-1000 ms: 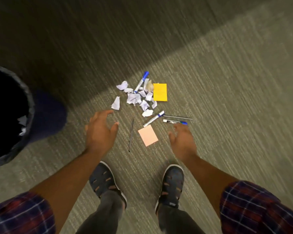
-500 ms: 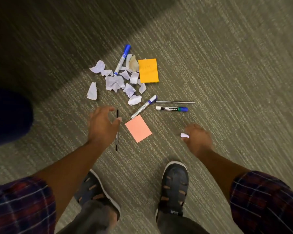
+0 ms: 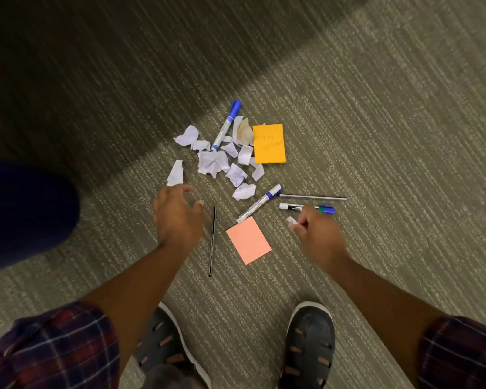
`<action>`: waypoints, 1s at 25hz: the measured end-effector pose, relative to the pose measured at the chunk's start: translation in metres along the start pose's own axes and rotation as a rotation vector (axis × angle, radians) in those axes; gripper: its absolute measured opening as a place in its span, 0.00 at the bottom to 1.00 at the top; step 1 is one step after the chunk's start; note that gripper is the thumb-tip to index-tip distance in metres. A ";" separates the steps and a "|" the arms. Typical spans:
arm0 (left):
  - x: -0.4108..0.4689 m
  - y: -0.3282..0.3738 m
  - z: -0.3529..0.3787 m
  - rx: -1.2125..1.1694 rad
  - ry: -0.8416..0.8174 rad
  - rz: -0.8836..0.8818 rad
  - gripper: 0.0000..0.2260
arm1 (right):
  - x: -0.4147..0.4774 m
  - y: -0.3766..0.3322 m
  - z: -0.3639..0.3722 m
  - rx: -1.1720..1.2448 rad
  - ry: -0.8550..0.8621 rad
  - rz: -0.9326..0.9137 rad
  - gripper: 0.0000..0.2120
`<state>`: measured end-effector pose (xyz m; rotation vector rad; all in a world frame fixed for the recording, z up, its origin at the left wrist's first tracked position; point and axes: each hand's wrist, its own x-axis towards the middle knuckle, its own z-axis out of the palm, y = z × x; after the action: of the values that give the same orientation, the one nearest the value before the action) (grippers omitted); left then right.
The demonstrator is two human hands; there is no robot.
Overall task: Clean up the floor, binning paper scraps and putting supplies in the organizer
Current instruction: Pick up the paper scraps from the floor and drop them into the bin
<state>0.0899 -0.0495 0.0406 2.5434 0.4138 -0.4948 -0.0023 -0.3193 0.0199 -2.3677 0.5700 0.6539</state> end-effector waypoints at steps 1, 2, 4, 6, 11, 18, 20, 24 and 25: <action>0.006 -0.002 0.000 0.005 0.021 -0.011 0.16 | 0.013 -0.020 -0.002 0.060 0.013 -0.029 0.08; 0.013 -0.003 0.000 0.010 0.038 -0.023 0.17 | 0.027 -0.039 -0.004 0.120 0.033 -0.070 0.04; 0.027 -0.007 0.000 0.006 0.063 -0.063 0.21 | 0.054 -0.073 -0.005 0.154 0.085 -0.191 0.04; 0.046 -0.012 0.001 0.013 0.073 -0.105 0.24 | 0.077 -0.100 0.000 0.116 0.085 -0.250 0.02; 0.085 -0.018 0.013 0.047 0.053 -0.082 0.27 | 0.114 -0.143 0.022 0.009 -0.002 -0.286 0.09; 0.119 -0.035 0.005 -0.089 0.088 -0.066 0.06 | 0.133 -0.171 0.052 -0.447 0.021 -0.465 0.31; 0.122 -0.029 -0.006 -0.145 0.100 -0.032 0.08 | 0.133 -0.174 0.062 -0.525 0.033 -0.468 0.30; 0.136 -0.005 -0.013 -0.178 0.106 0.036 0.05 | 0.129 -0.178 0.074 -0.615 0.091 -0.584 0.14; 0.138 0.003 -0.011 -0.193 0.086 0.026 0.08 | 0.125 -0.178 0.072 -0.590 0.104 -0.605 0.11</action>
<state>0.2164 -0.0193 -0.0077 2.3859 0.4370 -0.3196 0.1689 -0.1731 -0.0234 -2.9170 -0.3630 0.4528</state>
